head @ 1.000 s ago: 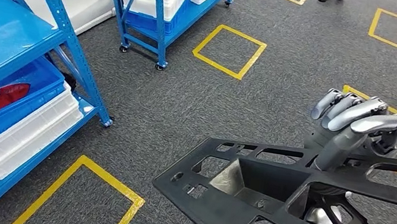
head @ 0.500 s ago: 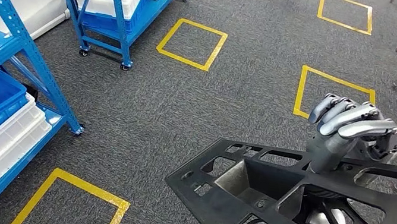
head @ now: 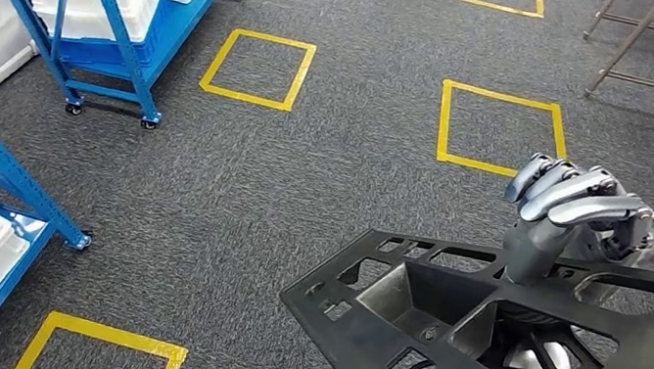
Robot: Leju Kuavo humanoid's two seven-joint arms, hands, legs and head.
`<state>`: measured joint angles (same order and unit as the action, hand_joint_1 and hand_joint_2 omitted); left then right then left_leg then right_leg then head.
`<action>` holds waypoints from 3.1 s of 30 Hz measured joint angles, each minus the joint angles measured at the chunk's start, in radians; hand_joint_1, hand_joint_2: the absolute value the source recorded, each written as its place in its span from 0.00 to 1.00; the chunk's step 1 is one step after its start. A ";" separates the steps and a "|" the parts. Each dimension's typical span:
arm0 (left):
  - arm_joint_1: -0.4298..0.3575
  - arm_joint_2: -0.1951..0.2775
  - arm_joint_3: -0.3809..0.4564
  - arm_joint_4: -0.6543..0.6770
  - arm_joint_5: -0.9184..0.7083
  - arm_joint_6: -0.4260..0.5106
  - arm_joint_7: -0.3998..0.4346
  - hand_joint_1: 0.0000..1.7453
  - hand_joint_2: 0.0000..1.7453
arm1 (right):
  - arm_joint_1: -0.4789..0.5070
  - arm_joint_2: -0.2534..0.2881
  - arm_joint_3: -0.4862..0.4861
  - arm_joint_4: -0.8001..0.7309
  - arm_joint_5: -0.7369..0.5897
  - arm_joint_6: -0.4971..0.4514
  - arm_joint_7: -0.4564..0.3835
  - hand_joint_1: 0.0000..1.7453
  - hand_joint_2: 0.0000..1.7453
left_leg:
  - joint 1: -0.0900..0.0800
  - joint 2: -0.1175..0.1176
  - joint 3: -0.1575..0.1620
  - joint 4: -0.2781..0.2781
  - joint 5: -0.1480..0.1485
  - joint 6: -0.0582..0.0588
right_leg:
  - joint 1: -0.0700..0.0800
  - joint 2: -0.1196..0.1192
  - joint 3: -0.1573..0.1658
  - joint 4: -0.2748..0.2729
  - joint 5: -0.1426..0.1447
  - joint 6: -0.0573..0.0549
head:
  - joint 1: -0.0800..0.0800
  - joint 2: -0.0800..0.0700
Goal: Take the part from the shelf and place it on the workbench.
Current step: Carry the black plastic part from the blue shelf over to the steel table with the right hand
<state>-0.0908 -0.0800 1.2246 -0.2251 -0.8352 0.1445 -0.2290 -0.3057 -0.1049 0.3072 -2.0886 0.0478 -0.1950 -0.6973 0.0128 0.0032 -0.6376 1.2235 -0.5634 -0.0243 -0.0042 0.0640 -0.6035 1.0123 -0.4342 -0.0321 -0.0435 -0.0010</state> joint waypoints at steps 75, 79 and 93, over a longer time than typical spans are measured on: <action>-0.001 -0.020 0.021 0.002 0.013 -0.082 0.006 0.00 1.00 | -0.018 -0.005 0.037 0.034 -0.042 0.010 0.000 1.00 1.00 | -0.008 0.036 0.081 -0.229 0.104 0.053 | -0.008 -0.056 -0.140 0.279 -0.123 0.059 | 0.000 0.000; -0.002 -0.023 0.021 0.003 0.013 -0.082 0.004 0.00 1.00 | -0.020 -0.009 0.038 0.038 -0.048 0.002 0.000 1.00 1.00 | -0.012 0.077 0.089 -0.225 0.094 0.041 | -0.003 -0.123 -0.014 0.044 -0.022 0.051 | 0.000 0.000; 0.005 0.004 0.043 0.002 0.040 -0.048 -0.013 0.00 1.00 | 0.013 -0.009 0.042 0.024 -0.026 -0.022 0.000 1.00 1.00 | -0.001 -0.023 0.019 -0.081 0.059 0.005 | -0.001 0.016 0.016 -0.005 -0.012 0.011 | 0.000 0.000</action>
<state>-0.0861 -0.0763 1.2672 -0.2229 -0.7953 0.0961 -0.2422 -0.2931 -0.1141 0.3488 -2.0647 0.0218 -0.2169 -0.6974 0.0117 -0.0195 -0.6187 1.1425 -0.5045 -0.0189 -0.0048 0.0798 -0.5876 1.0072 -0.4458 -0.0211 -0.0434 -0.0010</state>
